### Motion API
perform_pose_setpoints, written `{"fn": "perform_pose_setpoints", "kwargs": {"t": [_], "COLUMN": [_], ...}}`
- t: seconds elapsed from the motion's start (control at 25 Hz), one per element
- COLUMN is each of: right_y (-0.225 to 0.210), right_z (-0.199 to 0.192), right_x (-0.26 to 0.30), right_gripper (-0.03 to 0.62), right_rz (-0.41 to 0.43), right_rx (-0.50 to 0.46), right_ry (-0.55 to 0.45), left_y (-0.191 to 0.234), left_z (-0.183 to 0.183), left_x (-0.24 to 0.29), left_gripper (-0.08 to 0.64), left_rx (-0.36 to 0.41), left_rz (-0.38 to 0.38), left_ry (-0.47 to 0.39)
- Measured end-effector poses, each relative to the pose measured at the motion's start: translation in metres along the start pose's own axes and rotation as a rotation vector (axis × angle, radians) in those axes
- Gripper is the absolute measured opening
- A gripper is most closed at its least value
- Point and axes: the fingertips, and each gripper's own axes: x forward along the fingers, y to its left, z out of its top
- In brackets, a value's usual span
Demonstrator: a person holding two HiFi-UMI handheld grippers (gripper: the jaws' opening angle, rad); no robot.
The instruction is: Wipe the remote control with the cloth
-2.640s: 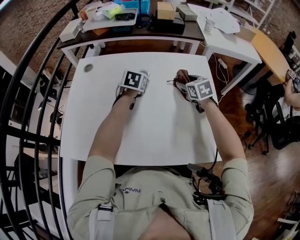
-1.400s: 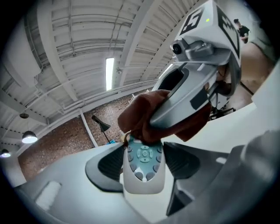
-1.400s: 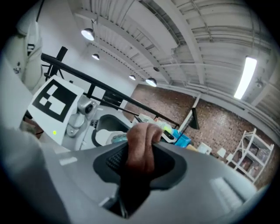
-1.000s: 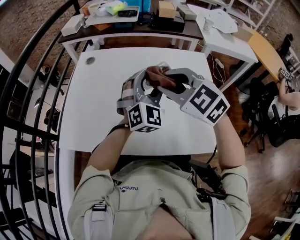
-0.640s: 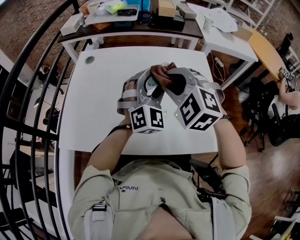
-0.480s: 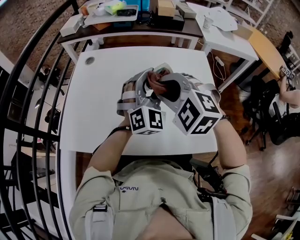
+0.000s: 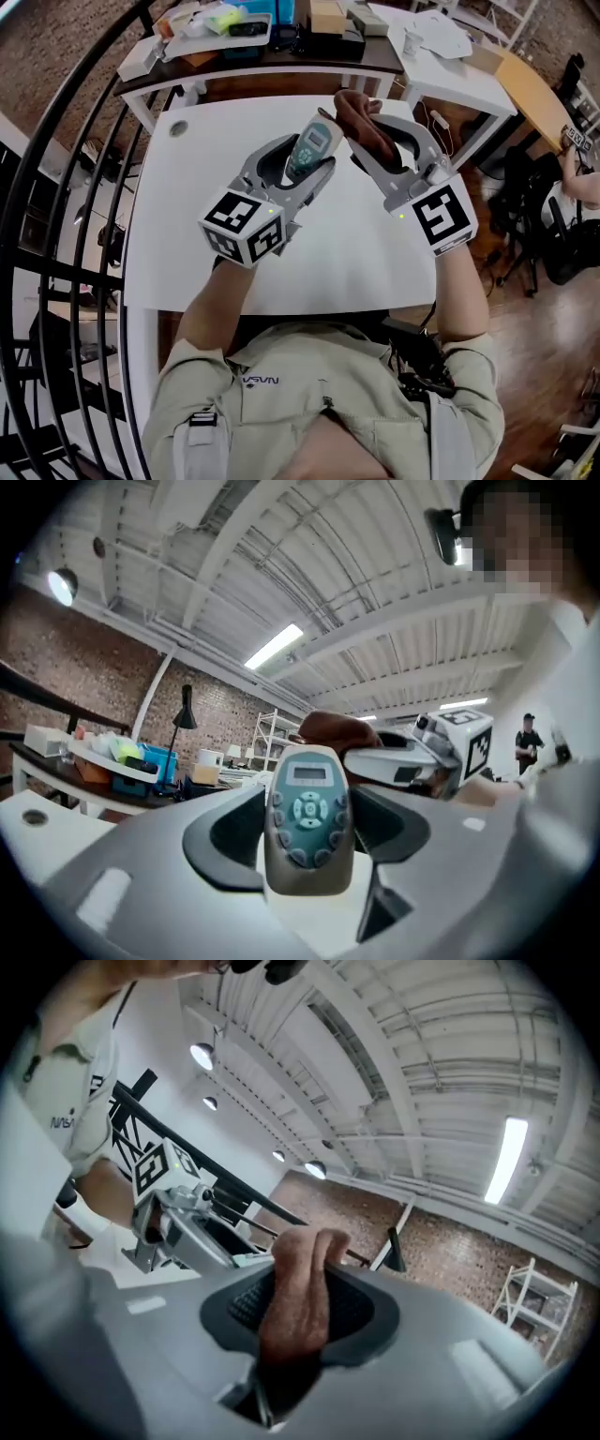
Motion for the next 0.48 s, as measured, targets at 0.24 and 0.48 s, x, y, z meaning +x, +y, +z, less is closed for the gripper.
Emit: {"fn": "perform_pose_setpoints", "kwargs": {"t": [0.24,0.48], "right_y": [0.052,0.097], "right_z": [-0.017,-0.026], "right_x": [0.004,0.004], "right_gripper": [0.112,0.112], "right_rz": [0.161,0.265], "right_rx": [-0.062,-0.24], "right_ry": [0.004,0.021], "left_y": [-0.002,-0.001], "left_z": [0.016,0.017], "left_x": [-0.006,-0.005], "left_gripper": [0.295,0.295], "left_rx": [-0.215,-0.316], "left_rz": [-0.1,-0.142], "left_ry": [-0.058,-0.064]}}
